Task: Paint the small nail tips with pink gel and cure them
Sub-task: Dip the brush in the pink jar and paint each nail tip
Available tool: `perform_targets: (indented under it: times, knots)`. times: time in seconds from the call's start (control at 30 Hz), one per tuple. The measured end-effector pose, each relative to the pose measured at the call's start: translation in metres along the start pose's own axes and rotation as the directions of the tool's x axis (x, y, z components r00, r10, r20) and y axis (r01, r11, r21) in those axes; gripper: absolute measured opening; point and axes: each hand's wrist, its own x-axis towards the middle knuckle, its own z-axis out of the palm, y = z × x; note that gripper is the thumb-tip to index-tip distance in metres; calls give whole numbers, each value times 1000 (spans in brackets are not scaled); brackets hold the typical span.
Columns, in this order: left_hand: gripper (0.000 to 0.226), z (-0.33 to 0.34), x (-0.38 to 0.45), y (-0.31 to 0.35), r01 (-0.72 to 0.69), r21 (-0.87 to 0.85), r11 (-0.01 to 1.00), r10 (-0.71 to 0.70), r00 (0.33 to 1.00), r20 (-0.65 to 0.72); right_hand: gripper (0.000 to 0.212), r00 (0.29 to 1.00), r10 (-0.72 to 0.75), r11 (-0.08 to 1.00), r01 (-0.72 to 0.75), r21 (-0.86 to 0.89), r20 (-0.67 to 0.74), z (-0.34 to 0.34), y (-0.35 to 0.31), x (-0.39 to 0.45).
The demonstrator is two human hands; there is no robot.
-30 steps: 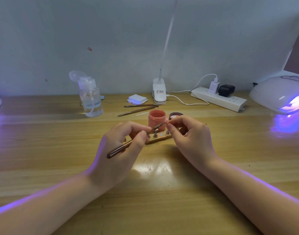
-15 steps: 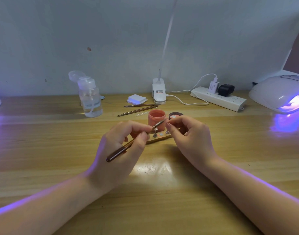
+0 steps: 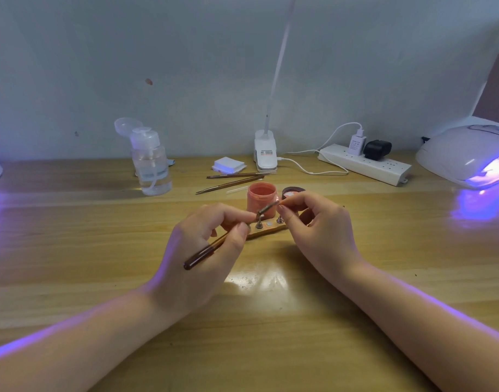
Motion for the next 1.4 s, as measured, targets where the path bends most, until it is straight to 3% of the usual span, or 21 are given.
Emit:
perform_targets:
  times: [0.23,0.43,0.6,0.77,0.97,1.1,1.4]
  knots:
    - [22,0,1,0,5,10,1000,-5,1000,-5,5,999,-34,999,34,-35,1,-1,-2,0]
    - [21,-1,0,-3,-82,24,996,81,996,47,5,998,-56,997,56,-59,-2,-1,-2,-1]
    - [21,-1,1,0,-53,15,999,53,999,-7,6,999,-49,997,48,-56,-1,-1,-1,0]
    - [24,0,1,-1,-66,29,997,64,997,42,5,999,-42,998,41,-49,-12,0,0,0]
    - [25,0,1,2,-5,2,1000,6,1000,-31,4,999,-35,999,36,-30,15,1,0,0]
    - [28,-2,1,-1,-12,21,1000,11,1000,23,4,999,-39,999,39,-32,15,0,-1,0]
    - [14,1,2,-3,31,-69,997,-32,999,-16,5,999,-30,999,31,-25,13,1,-1,0]
